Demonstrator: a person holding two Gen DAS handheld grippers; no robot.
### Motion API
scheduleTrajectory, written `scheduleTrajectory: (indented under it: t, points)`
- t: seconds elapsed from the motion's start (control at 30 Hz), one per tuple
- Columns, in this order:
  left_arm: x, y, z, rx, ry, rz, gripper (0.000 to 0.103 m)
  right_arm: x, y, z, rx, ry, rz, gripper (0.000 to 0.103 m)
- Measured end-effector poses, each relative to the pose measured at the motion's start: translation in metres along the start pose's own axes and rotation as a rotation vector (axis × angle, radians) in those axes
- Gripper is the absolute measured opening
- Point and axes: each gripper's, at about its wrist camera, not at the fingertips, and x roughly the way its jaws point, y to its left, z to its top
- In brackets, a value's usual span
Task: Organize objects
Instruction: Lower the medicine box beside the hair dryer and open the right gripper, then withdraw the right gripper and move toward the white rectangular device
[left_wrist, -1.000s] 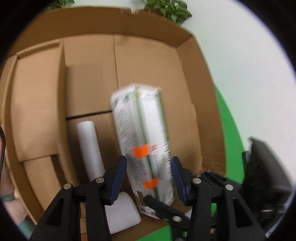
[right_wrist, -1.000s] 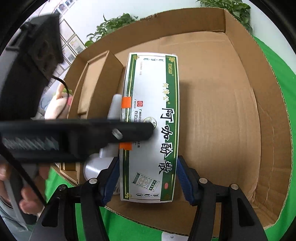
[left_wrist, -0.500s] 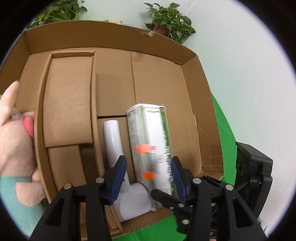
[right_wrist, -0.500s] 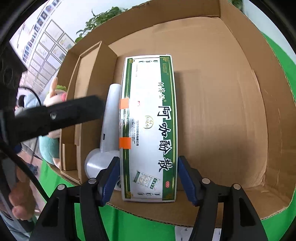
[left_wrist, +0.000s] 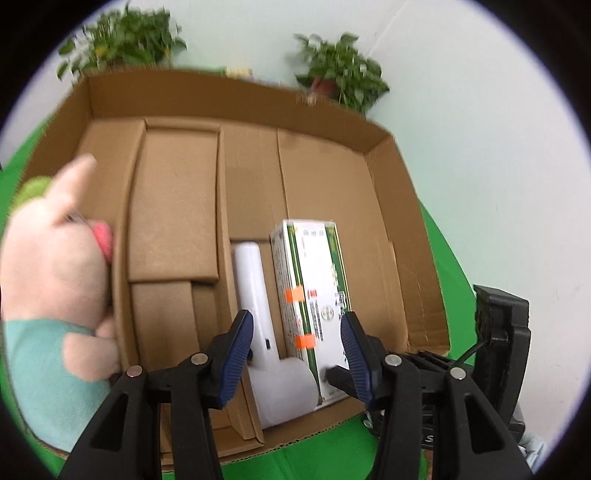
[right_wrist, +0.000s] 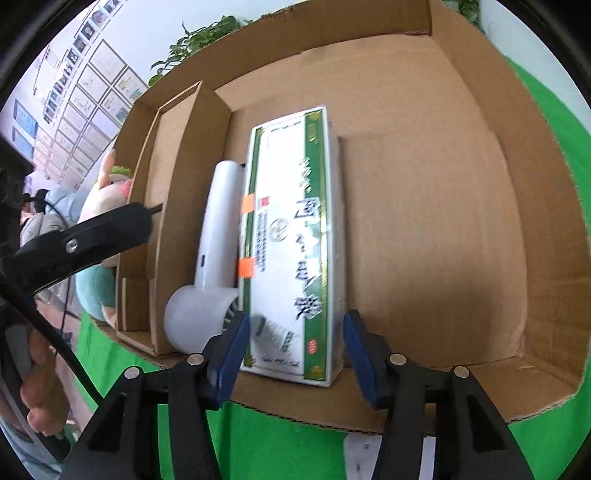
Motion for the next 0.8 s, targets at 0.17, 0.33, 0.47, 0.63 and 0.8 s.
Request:
scheduleTrajectory:
  t: [0.17, 0.33, 0.47, 0.63, 0.8]
  points:
    - [-0.036, -0.024, -0.014, 0.111, -0.204, 0.15, 0.064, -0.039, -0.006, -0.02, -0.016, -0.166, -0.02, 0.103]
    - [-0.065, -0.054, -0.04, 0.221, -0.405, 0.335, 0.083, -0.09, 0.004, -0.038, -0.113, -0.345, -0.113, 0.102]
    - [-0.081, -0.06, -0.056, 0.225, -0.467, 0.396, 0.083, -0.119, 0.012, -0.06, -0.168, -0.433, -0.158, 0.102]
    - [-0.092, -0.06, -0.067, 0.203, -0.492, 0.42, 0.083, -0.125, 0.023, -0.074, -0.213, -0.482, -0.181, 0.102]
    - [-0.096, -0.061, -0.073, 0.183, -0.486, 0.435, 0.083, -0.12, 0.022, -0.08, -0.218, -0.491, -0.181, 0.102]
